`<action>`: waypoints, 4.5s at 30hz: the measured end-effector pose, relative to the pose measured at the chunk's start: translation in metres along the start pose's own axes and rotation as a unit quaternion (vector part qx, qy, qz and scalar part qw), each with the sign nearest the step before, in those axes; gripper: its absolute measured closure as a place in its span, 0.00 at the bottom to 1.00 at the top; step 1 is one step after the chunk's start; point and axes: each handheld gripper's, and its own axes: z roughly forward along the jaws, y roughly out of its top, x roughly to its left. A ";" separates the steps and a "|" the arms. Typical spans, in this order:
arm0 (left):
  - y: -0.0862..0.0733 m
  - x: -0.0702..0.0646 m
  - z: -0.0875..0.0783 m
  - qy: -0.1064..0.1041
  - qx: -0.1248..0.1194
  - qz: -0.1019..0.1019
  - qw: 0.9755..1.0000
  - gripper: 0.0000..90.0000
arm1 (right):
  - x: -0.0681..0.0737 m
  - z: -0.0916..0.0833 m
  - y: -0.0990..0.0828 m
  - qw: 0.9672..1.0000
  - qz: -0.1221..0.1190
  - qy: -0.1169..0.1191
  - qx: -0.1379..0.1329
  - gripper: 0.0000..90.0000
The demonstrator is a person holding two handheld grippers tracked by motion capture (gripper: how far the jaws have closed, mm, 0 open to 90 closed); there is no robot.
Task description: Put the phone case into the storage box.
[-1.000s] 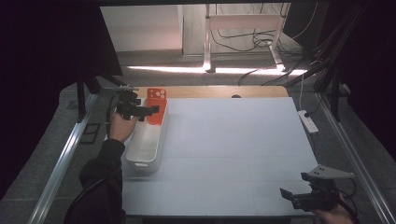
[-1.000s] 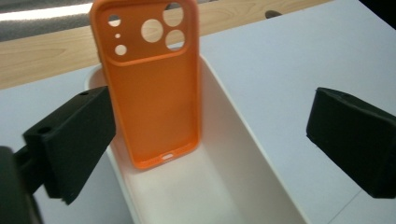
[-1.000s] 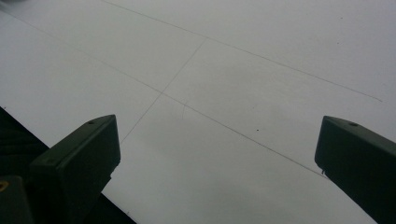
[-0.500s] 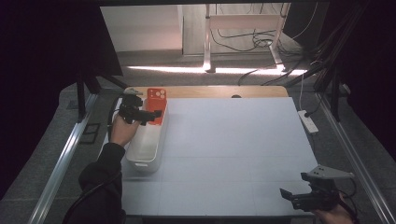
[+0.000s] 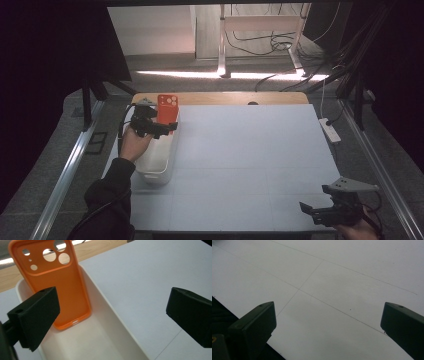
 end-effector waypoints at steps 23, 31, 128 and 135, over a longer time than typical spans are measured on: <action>-0.008 -0.020 -0.007 -0.022 -0.019 0.026 0.999 0.01 | 0.000 0.001 0.000 1.000 0.001 0.005 0.003 0.00; -0.014 -0.026 -0.009 -0.024 -0.029 0.025 0.999 0.00 | -0.001 0.001 0.000 1.000 0.003 0.002 0.003 0.00; -0.083 -0.081 -0.066 -0.019 -0.061 0.017 0.998 0.00 | 0.002 0.000 0.000 1.000 -0.010 0.002 0.000 0.00; -0.088 -0.081 -0.073 -0.016 -0.067 0.008 0.998 0.00 | 0.002 0.000 0.000 1.000 -0.010 0.002 0.000 0.00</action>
